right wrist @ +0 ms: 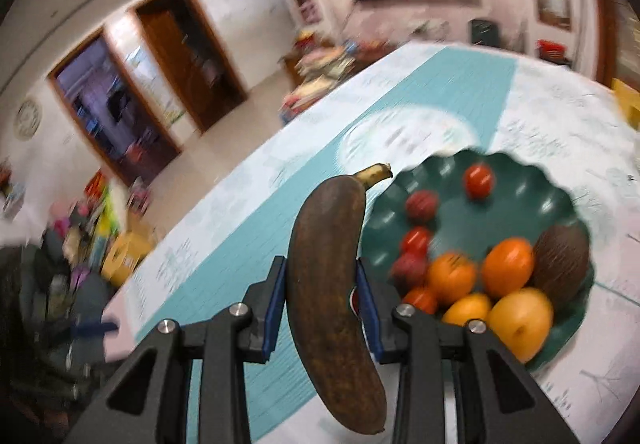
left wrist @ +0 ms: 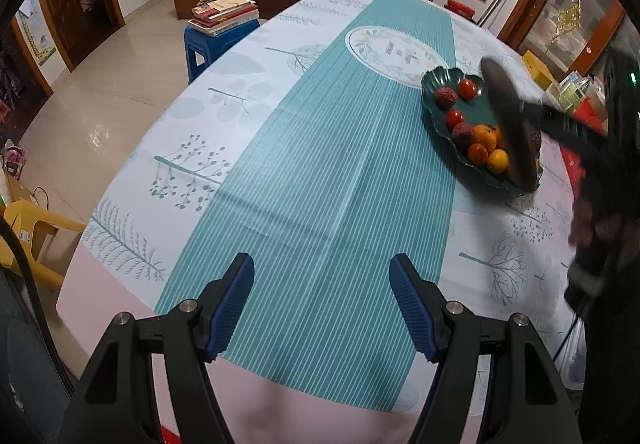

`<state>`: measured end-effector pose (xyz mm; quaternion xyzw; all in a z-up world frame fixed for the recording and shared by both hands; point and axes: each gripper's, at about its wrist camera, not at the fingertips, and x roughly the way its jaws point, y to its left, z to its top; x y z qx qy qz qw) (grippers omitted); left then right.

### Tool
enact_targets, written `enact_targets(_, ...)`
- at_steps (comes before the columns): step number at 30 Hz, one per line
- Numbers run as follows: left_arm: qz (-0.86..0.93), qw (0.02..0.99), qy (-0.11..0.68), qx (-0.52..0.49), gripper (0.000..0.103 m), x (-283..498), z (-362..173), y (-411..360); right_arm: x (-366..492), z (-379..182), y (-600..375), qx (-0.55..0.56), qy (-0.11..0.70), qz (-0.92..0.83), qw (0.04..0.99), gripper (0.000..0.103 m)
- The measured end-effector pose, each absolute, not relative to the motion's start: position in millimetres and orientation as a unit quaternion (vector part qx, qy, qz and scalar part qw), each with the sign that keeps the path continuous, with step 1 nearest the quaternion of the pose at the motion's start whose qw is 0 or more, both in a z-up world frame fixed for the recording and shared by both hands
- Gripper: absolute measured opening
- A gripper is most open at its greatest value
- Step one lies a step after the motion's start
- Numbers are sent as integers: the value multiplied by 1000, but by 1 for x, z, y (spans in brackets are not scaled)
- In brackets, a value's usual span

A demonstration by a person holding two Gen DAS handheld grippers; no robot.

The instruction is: Organize fruits

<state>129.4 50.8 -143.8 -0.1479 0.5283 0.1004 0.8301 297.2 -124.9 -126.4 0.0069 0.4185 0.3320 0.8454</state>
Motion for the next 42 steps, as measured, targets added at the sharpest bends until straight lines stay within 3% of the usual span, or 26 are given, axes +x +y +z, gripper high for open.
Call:
enact_targets(12, 86, 830, 536, -128, 69, 154, -147, 46, 359, -153, -162, 46, 432, 186, 881, 36)
enact_targets(13, 84, 832, 534, -126, 69, 157, -145, 45, 358, -151, -164, 51, 427, 185, 884, 41)
enact_targets(14, 81, 835, 531, -122, 69, 160, -142, 44, 357, -149, -165, 55, 424, 183, 885, 54)
enact_targets(16, 76, 838, 527, -117, 69, 163, -139, 43, 352, -145, -169, 56, 424, 173, 887, 70)
enact_targets(18, 67, 844, 521, -110, 69, 166, -134, 41, 344, -141, -173, 53, 423, 164, 890, 71)
enact_targets(29, -28, 846, 523, -100, 69, 162, -126, 39, 219, -134, -188, 53, 457, 91, 883, 91)
enact_targets(42, -82, 862, 496, -62, 71, 90, -72, 50, 56, -84, -176, 103, 483, 43, 869, 96)
